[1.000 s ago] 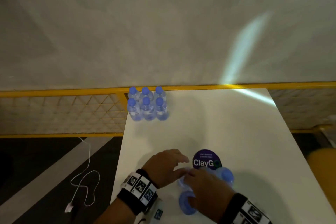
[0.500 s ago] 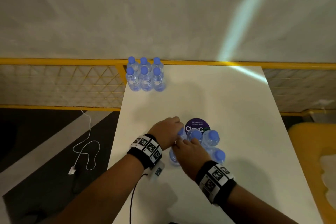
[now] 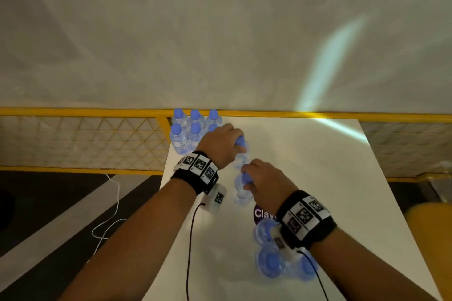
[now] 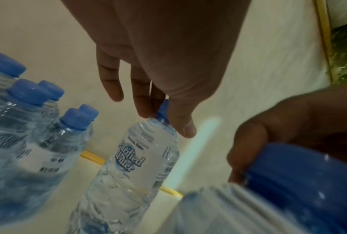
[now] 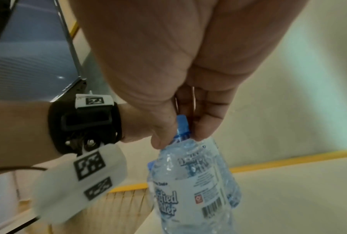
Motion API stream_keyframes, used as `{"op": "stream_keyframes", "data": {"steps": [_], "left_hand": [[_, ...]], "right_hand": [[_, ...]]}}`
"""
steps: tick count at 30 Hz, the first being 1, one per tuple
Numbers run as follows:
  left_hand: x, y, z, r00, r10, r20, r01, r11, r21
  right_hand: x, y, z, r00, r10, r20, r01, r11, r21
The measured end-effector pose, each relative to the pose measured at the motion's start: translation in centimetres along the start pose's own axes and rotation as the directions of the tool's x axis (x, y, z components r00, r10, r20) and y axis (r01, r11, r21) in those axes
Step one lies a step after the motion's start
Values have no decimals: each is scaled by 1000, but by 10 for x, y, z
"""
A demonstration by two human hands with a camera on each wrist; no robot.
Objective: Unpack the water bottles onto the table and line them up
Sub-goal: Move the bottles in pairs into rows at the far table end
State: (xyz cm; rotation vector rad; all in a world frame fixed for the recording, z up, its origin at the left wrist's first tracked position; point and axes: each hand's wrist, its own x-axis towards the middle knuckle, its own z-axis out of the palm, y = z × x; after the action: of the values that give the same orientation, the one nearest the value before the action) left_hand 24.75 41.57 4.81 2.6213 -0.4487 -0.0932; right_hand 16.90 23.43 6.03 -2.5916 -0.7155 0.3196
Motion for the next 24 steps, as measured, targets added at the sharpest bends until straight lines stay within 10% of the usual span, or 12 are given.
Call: {"op": "stream_keyframes", "data": {"steps": [24], "left_hand": [[110, -77, 44, 960, -263, -102, 281, 922, 265]], "right_hand": [[184, 53, 12, 981, 189, 38, -186, 980, -70]]}}
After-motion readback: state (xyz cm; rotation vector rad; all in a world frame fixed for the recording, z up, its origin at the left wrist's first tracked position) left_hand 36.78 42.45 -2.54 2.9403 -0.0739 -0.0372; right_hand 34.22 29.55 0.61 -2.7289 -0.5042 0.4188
